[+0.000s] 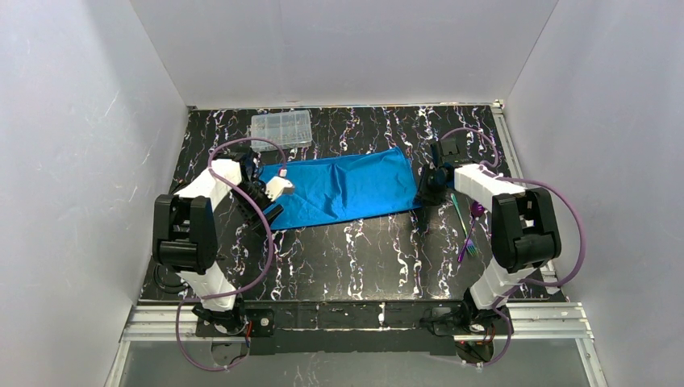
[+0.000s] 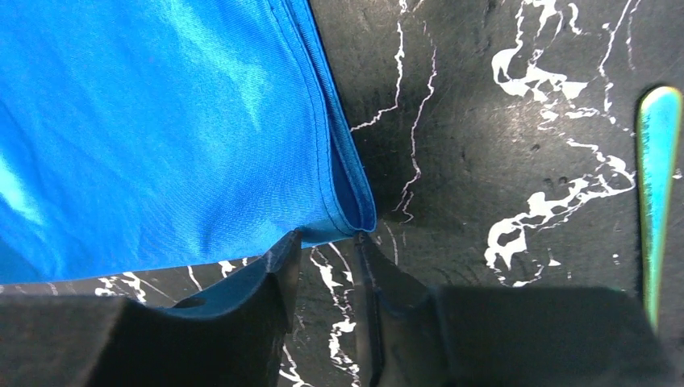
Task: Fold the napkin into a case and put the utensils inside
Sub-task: Pick up the rectangle-folded napkin from the center of the board.
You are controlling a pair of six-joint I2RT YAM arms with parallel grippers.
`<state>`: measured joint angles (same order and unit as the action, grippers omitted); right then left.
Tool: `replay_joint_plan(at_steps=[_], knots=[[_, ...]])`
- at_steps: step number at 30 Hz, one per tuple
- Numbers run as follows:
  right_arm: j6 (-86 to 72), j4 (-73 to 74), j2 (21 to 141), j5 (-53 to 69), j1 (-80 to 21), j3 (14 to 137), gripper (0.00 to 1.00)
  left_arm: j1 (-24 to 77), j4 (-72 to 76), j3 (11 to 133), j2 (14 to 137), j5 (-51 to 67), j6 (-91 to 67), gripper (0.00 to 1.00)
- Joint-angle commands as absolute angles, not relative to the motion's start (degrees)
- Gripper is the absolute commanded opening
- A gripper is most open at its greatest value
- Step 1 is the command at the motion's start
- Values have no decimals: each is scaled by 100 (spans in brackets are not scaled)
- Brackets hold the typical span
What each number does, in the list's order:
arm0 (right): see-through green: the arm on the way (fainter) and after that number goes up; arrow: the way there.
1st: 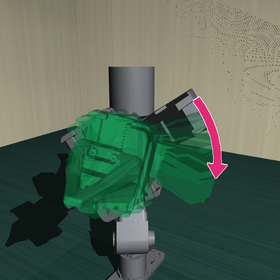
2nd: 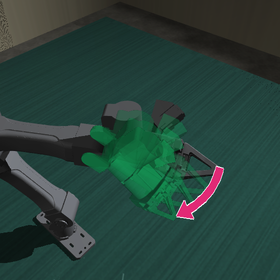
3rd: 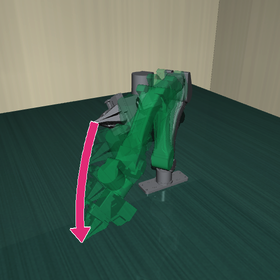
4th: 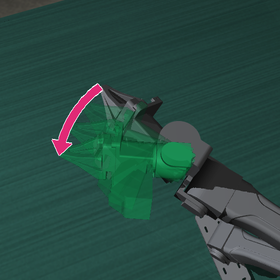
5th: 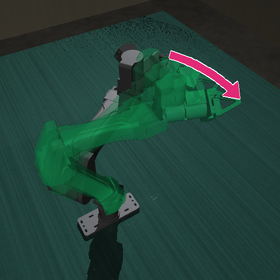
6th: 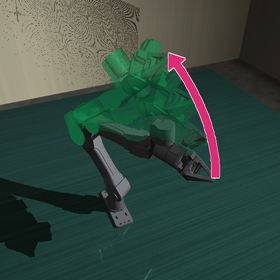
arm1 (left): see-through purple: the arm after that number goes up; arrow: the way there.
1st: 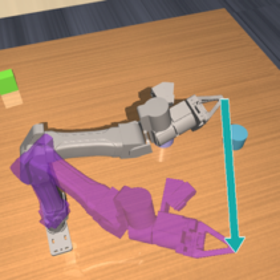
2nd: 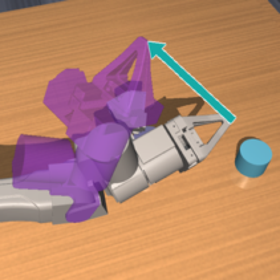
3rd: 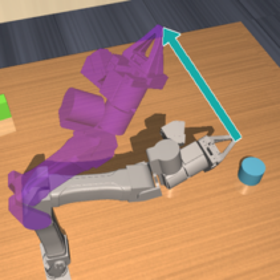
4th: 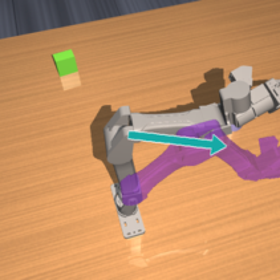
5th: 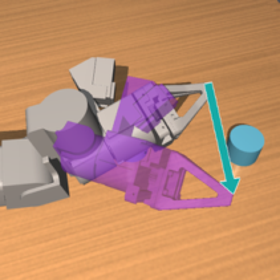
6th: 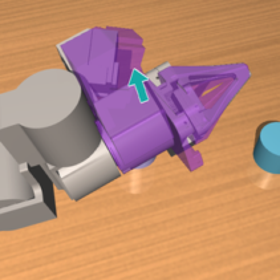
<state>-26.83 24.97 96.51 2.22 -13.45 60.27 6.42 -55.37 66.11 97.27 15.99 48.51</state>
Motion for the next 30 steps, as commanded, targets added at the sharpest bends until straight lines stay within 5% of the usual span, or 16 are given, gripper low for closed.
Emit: replay_joint_plan(at_steps=[1, 6, 22, 26, 30], knots=[[-2766, 2193, 9607, 402, -1308, 6003, 31, 501, -5642, 6609, 9606, 1737, 4957, 65], [-2772, 2273, 9520, 350, -1305, 5850, 2, 501, -5408, 6526, 9634, 1603, 4939, 62], [-2787, 2833, 8372, 32, -1312, 4662, 1, 501, -5445, 6546, 9641, 1867, 4986, 59], [-2725, 2814, 8319, 116, -1307, 5075, 45, 501, -5499, 6572, 9651, 1886, 5000, 60], [-2722, 2612, 8506, 235, -1285, 5550, 55, 501, -5528, 6582, 9642, 1848, 5004, 61]])
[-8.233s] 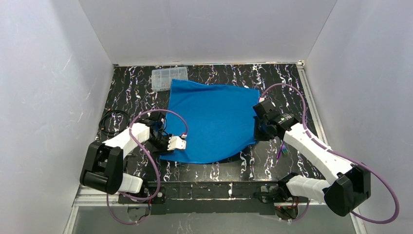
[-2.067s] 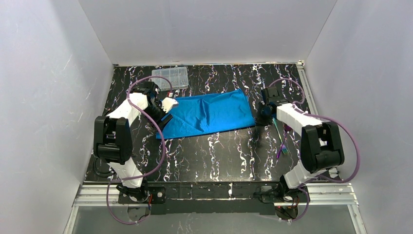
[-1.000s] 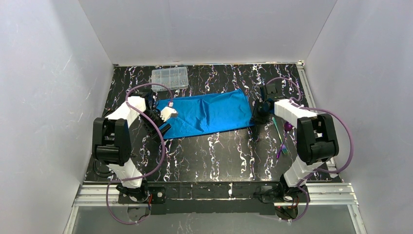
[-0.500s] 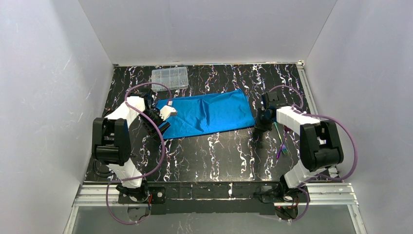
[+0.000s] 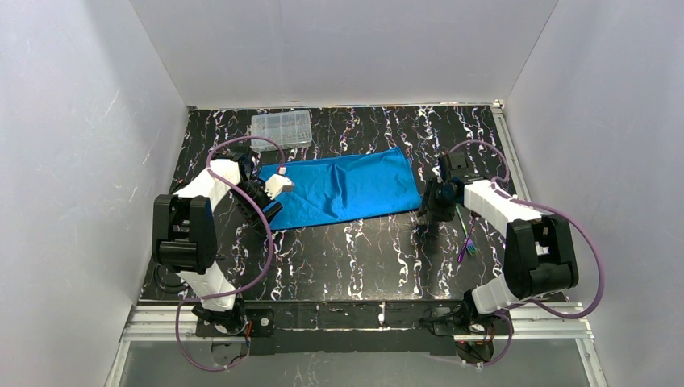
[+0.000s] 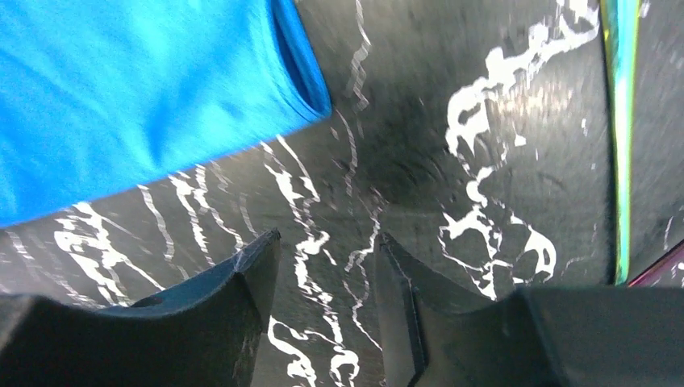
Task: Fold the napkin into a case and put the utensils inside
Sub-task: Pick up the rectangle-folded napkin from the center of the board.
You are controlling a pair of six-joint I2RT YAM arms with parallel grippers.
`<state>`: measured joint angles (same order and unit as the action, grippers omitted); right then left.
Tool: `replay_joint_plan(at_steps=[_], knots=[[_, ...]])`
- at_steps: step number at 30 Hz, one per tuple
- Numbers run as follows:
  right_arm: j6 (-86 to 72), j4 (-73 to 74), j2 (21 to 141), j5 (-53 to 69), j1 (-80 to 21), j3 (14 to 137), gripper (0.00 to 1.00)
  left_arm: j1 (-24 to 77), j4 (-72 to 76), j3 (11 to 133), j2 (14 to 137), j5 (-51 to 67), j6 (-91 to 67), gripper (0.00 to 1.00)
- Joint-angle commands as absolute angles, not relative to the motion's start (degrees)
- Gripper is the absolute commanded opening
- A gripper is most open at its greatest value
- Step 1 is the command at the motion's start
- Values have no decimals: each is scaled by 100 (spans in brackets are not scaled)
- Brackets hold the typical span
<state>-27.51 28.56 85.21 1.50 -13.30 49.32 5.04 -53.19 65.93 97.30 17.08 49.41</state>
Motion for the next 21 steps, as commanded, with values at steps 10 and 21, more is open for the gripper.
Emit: replay_joint_plan(at_steps=[10, 21], knots=[[-2825, 2114, 9502, 490, -1191, 5993, 53, 480, -5529, 6572, 9629, 1798, 5030, 62], [-2848, 1952, 9614, 575, -1180, 5985, 37, 466, -5537, 6625, 9676, 1812, 5001, 62]])
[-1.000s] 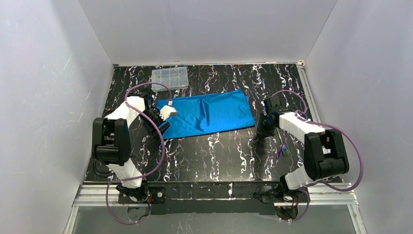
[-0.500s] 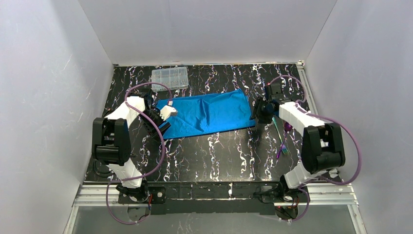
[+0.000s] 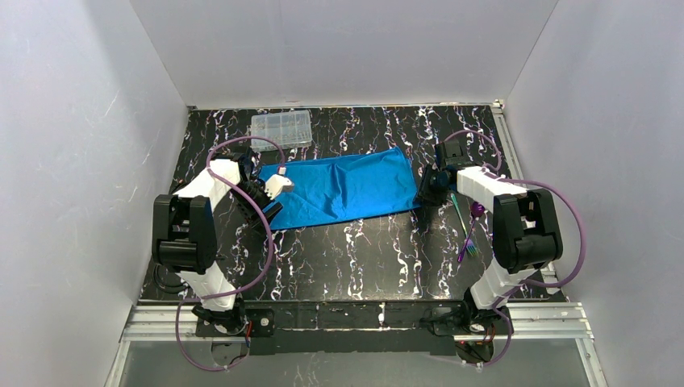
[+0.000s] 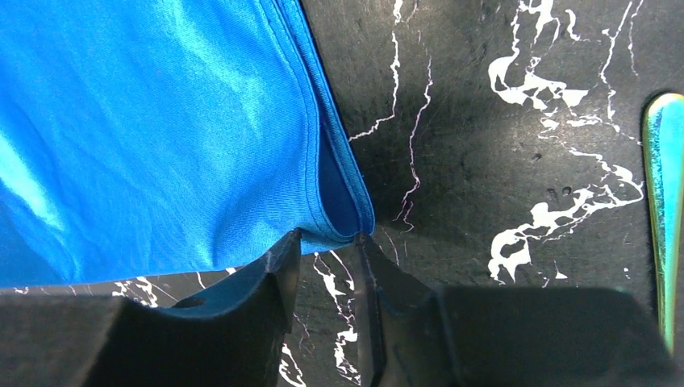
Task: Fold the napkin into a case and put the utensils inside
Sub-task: Pick up the rectangle-folded napkin from the center of the board.
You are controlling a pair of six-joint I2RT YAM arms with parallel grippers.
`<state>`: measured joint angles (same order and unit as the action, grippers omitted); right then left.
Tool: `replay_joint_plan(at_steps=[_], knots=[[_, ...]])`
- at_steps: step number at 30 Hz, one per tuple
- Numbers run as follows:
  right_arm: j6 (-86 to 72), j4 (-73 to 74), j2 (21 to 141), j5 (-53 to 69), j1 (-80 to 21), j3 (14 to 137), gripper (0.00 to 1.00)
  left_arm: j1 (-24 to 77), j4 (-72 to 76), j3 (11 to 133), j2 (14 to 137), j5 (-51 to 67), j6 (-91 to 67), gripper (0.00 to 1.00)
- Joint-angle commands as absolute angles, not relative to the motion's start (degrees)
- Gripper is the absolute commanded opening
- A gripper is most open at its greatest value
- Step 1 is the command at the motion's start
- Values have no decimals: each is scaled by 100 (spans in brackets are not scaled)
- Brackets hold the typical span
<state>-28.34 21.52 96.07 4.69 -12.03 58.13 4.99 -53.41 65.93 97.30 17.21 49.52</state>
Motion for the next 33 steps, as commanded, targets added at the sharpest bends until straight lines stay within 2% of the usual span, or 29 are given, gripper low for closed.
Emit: replay_joint_plan(at_steps=[1, 5, 11, 27, 28, 30, 33], knots=[[-2848, 1953, 9622, 584, -1178, 5982, 36, 466, -5541, 6626, 9681, 1812, 5000, 61], [-2792, 1998, 9667, 603, -1183, 5972, 29, 466, -5555, 6651, 9686, 1820, 4994, 61], [-2713, 2187, 9497, 404, -1186, 5834, 1, 466, -5579, 6642, 9684, 1826, 5003, 61], [-2670, 2908, 8405, 463, -1194, 4670, 1, 502, -5915, 6810, 9639, 1998, 5368, 61], [-2659, 2932, 8421, 557, -1192, 4672, 6, 524, -5953, 6835, 9627, 2023, 5375, 61], [-2606, 3077, 8493, 734, -1194, 4802, 32, 572, -6009, 6897, 9581, 2069, 5399, 61], [-2477, 3419, 8475, 625, -1167, 5420, 55, 621, -6059, 7037, 9536, 2218, 5382, 61]])
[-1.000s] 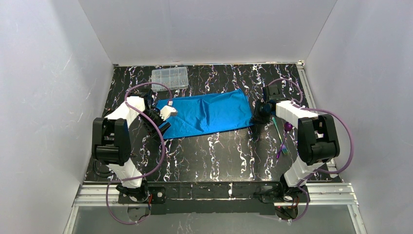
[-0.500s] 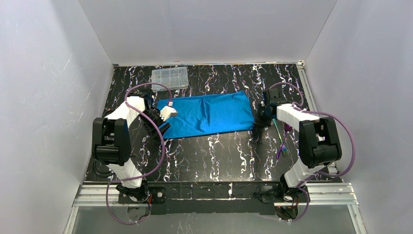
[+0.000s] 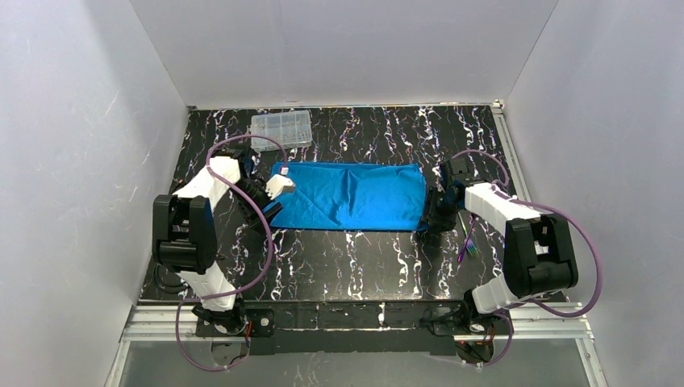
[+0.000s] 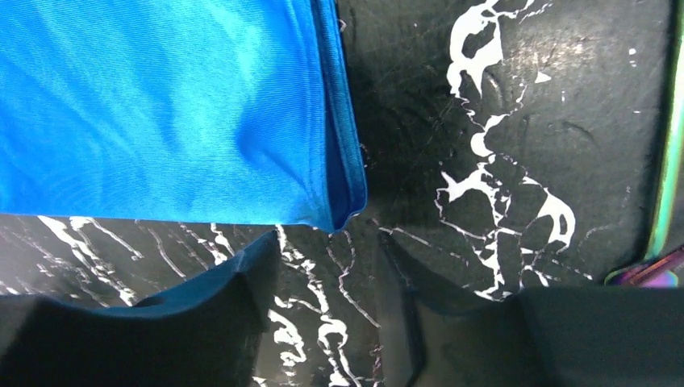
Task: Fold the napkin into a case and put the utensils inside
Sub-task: Pick up the rectangle-folded napkin from the center of the board.
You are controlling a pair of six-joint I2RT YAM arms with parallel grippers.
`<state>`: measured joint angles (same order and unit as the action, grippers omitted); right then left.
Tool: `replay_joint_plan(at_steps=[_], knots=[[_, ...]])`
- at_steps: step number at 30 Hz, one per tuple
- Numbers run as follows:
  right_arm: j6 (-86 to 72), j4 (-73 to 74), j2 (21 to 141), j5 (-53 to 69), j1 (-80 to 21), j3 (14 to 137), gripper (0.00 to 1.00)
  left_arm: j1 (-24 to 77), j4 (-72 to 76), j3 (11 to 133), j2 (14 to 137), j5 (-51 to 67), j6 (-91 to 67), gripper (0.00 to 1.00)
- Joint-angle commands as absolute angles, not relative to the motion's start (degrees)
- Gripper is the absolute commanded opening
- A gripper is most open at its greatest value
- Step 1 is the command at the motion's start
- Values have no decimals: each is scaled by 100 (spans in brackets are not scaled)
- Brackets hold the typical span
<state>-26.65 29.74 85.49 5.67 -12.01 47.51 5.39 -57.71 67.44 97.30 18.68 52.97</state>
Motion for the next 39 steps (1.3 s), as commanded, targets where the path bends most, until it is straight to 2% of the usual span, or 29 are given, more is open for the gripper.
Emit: replay_joint_plan(at_steps=[1, 5, 11, 17, 26, 34, 39], knots=[[-2476, 3409, 8447, 579, -1130, 5659, 63, 661, -6082, 7095, 9555, 2269, 5360, 61], [-2566, 3018, 8732, 839, -749, 6488, 77, 986, -6002, 7122, 9693, 2289, 5249, 60], [-2770, 2324, 9975, 1436, -345, 7263, 84, 1243, -5542, 7428, 10270, 2033, 4751, 55], [-2832, 1911, 10778, 1809, -245, 7405, 85, 1334, -5328, 7765, 10494, 1945, 4576, 51], [-3376, 1209, 11247, 2697, -138, 6908, 85, 1456, -5208, 8464, 10942, 2041, 4131, 48], [-3901, 331, 11326, 3114, -113, 6644, 84, 1559, -4604, 7661, 11065, 1394, 4488, 48], [-4410, -960, 11352, 3677, -55, 6529, 82, 1626, -4323, 7236, 11124, 870, 4852, 48]])
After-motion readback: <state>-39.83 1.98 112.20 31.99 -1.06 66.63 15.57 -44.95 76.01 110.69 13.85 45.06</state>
